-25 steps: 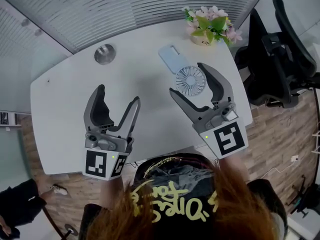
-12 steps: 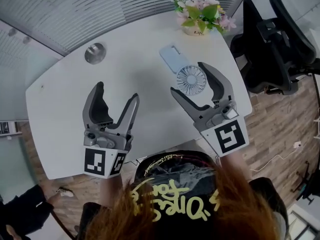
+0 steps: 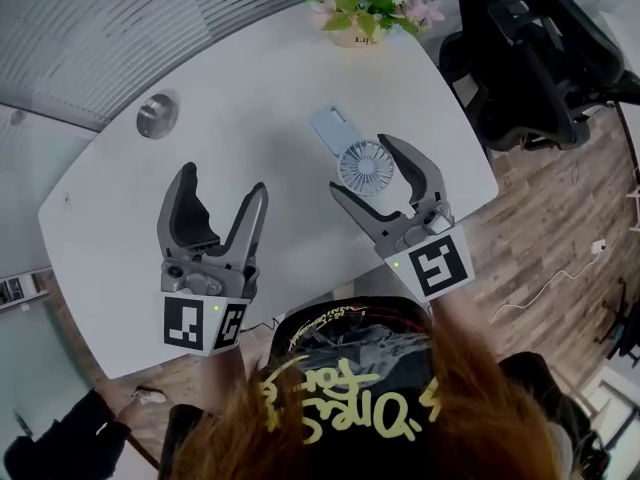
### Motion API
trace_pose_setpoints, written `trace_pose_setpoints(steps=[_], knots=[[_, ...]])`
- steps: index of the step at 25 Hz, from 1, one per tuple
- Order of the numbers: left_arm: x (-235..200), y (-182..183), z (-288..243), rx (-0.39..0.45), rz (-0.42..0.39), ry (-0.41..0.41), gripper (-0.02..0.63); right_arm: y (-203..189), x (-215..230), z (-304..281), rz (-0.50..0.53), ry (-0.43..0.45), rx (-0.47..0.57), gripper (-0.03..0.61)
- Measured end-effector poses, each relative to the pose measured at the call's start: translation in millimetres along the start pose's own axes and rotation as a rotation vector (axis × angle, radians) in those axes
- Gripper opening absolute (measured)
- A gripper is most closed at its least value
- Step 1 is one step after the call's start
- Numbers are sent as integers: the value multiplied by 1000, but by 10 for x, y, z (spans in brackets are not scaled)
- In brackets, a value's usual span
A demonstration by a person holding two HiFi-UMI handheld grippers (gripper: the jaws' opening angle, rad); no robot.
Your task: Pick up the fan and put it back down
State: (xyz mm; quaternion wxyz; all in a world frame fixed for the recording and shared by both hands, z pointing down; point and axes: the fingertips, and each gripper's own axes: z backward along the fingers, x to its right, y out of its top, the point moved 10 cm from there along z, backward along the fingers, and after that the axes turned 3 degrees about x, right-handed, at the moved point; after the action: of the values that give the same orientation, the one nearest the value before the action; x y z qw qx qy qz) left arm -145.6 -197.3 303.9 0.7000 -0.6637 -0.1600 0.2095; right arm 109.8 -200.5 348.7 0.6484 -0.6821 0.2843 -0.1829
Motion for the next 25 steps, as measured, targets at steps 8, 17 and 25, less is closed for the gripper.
trace_pose_setpoints(steps=[8,17,25], knots=[[-2,-60,-56,-7,13,-13,367,-369,-18,-53,-1,-13,-89,347],[-8,-24,-44,0,13,-14,367,-773,-75,-172,4,5,-167,347],[-16,0,-32,-2,6,-6,367,-955,-43,-190,-4,-3,-233,347]])
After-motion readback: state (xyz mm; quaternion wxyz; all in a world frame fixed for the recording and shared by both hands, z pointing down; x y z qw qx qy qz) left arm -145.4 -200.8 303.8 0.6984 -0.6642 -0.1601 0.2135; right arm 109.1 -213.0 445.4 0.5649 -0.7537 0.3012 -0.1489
